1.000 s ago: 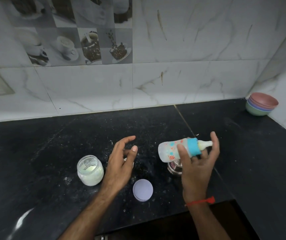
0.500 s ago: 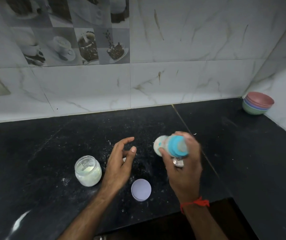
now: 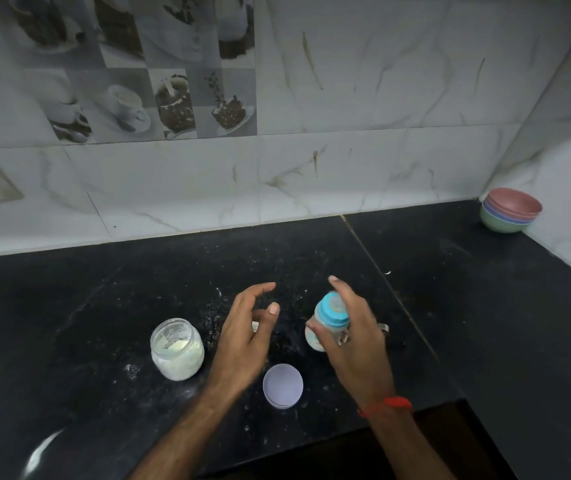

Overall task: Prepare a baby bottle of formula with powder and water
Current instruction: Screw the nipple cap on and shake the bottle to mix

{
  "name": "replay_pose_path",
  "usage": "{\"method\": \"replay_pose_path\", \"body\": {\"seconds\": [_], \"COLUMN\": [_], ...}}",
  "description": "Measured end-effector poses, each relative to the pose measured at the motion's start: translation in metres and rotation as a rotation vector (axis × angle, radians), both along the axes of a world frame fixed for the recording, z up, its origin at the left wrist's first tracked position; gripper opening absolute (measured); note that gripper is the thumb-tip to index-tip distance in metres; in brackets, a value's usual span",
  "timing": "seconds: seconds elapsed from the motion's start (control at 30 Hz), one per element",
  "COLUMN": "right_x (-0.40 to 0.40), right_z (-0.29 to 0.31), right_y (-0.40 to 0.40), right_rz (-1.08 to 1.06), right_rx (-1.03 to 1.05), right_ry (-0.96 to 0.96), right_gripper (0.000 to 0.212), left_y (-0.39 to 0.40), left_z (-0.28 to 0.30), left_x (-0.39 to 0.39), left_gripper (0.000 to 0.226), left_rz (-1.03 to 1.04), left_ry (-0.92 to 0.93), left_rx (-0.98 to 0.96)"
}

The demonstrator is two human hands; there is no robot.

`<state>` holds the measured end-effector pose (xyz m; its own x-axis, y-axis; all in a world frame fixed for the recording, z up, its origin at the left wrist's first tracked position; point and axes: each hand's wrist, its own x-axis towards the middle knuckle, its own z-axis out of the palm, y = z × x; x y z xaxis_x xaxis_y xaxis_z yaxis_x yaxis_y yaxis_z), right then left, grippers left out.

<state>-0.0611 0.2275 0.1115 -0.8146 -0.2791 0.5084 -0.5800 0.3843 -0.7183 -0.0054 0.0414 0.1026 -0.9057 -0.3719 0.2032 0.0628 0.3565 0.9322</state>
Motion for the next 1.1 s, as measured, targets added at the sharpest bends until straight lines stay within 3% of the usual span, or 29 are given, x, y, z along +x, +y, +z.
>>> {"method": "replay_pose_path", "body": {"seconds": [0.13,0.2,0.27,0.43,0.5,0.57,0.6,0.73,0.77,0.87,0.9,1.03,1.1], "right_x": [0.0,-0.001,0.002,-0.006,-0.01,-0.011,-0.011,-0.02,-0.022,-0.022,-0.024,-0.034,-0.036], "right_z": [0.008,0.006,-0.001,0.009,0.007,0.001,0.002,0.011,0.009,0.002,0.003,0.025,0.023], "right_y": [0.002,-0.005,-0.005,-0.005,-0.01,-0.011,-0.009,-0.008,-0.01,-0.015,-0.013,-0.012,-0.015], "right_rz": [-0.113,-0.053,0.007,-0.097,-0.086,-0.003,0.014,-0.063,-0.076,0.026,0.051,-0.036,-0.054], "right_rx": [-0.261,-0.125,0.07,-0.336,-0.216,0.03,0.026,-0.311,-0.282,0.105,0.137,-0.25,-0.236], "right_ry": [0.29,0.151,-0.037,0.288,0.232,0.057,0.056,0.301,0.307,-0.018,-0.045,0.217,0.19], "right_gripper": [0.068,0.063,0.074,0.07,0.063,0.071,0.074,0.076,0.076,0.077,0.077,0.074,0.073], "left_y": [-0.004,-0.003,0.0,-0.001,0.001,0.004,0.005,0.003,0.003,0.006,0.007,0.003,0.001], "left_z": [0.001,0.002,0.002,0.0,0.002,0.003,0.003,0.002,0.002,0.003,0.003,0.003,0.003], "left_x": [-0.001,-0.001,0.001,0.003,0.003,0.004,0.005,0.005,0.005,0.007,0.007,0.005,0.003], "left_gripper": [0.031,0.03,0.03,0.031,0.031,0.031,0.031,0.031,0.031,0.032,0.032,0.032,0.031], "left_rz": [0.032,0.029,0.005,0.014,0.009,-0.007,-0.014,0.004,0.008,-0.008,-0.016,0.015,0.032], "left_ry": [-0.008,-0.013,-0.008,-0.013,-0.02,-0.012,-0.005,0.001,-0.005,-0.002,0.003,0.021,0.015], "left_rx": [0.045,0.045,0.03,0.027,0.04,0.033,0.024,0.02,0.027,0.021,0.009,0.003,0.011]}}
